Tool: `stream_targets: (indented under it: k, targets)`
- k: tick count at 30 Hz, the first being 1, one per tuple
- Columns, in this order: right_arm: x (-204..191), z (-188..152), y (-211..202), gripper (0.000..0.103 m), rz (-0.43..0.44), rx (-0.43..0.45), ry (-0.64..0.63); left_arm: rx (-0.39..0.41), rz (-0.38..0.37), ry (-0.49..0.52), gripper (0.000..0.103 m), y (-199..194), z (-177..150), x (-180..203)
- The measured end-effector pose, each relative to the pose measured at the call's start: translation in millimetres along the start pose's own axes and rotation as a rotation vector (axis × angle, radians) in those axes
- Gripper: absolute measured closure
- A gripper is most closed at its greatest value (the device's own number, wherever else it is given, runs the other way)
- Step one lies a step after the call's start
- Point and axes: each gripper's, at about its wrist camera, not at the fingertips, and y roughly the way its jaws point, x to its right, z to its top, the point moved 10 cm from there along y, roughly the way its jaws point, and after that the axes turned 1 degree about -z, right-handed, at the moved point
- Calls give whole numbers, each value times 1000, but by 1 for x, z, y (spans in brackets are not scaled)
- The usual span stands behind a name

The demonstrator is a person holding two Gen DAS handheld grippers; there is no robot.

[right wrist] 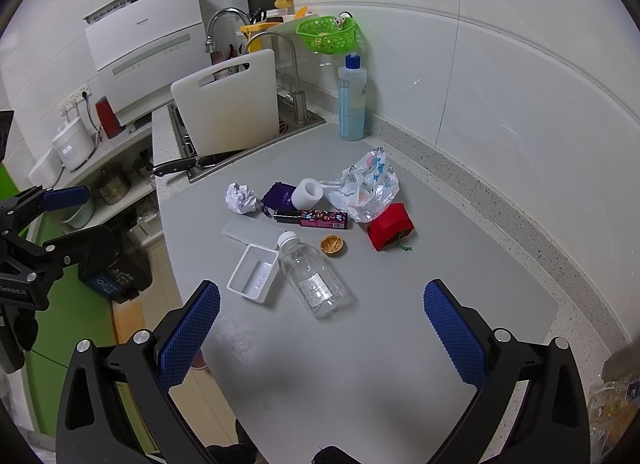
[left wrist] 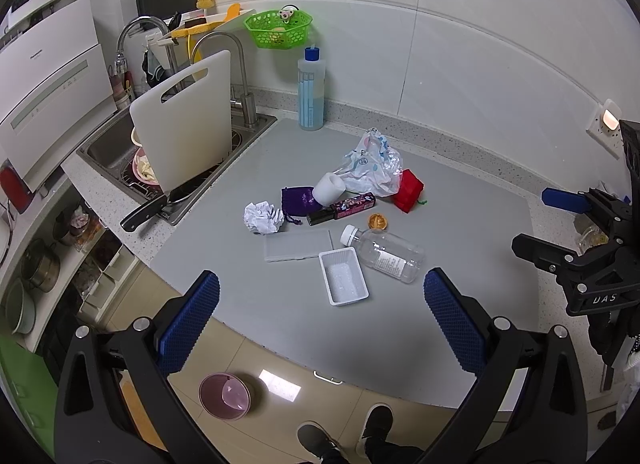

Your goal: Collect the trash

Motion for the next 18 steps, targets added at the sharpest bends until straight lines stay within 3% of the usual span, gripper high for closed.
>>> stream_targets:
  k: [18]
  targets:
    - [2, -1, 0, 5, 4, 2, 0, 4, 2, 3, 3, 0, -4, 5]
